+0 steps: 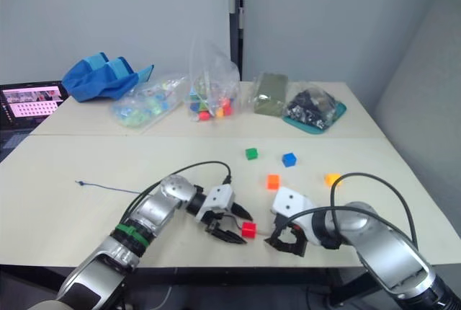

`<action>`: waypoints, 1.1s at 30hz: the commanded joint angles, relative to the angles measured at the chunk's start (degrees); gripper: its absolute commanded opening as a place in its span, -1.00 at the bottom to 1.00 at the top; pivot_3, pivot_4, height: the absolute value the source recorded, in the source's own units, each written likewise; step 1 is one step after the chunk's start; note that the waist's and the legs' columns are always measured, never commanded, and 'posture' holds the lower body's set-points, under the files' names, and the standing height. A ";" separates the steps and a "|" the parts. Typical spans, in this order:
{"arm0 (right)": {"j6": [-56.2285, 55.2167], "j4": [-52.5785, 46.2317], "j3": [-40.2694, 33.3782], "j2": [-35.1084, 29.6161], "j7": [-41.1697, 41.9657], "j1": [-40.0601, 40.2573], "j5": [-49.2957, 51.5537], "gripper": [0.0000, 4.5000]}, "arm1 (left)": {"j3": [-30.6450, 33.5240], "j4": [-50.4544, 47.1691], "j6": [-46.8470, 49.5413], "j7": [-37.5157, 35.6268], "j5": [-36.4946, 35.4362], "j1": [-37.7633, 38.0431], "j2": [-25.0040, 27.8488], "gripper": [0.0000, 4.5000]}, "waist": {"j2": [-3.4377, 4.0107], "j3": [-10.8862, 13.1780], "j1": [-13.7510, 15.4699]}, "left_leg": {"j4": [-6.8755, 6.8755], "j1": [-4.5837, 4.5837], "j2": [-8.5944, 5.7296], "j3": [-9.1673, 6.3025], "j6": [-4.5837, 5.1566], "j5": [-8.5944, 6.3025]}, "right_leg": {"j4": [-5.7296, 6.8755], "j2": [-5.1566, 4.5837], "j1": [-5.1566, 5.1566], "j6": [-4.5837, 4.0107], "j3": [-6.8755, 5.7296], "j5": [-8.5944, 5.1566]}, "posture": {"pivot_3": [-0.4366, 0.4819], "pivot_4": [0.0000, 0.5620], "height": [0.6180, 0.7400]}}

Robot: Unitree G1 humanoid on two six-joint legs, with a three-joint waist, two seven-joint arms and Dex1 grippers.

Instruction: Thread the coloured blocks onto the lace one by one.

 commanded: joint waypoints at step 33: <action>-12.18 8.11 -0.60 -0.34 2.24 1.58 -3.95 -1.00 | 5.58 3.94 -3.76 0.20 1.17 -3.04 9.67 -0.50 | 0.00 0.00 -0.07 | 0.02 0.01 -0.03 0.00 0.00 0.00 | 0.01 -0.02 0.02 0.02 0.00 0.01 | -0.05 -0.47 1.00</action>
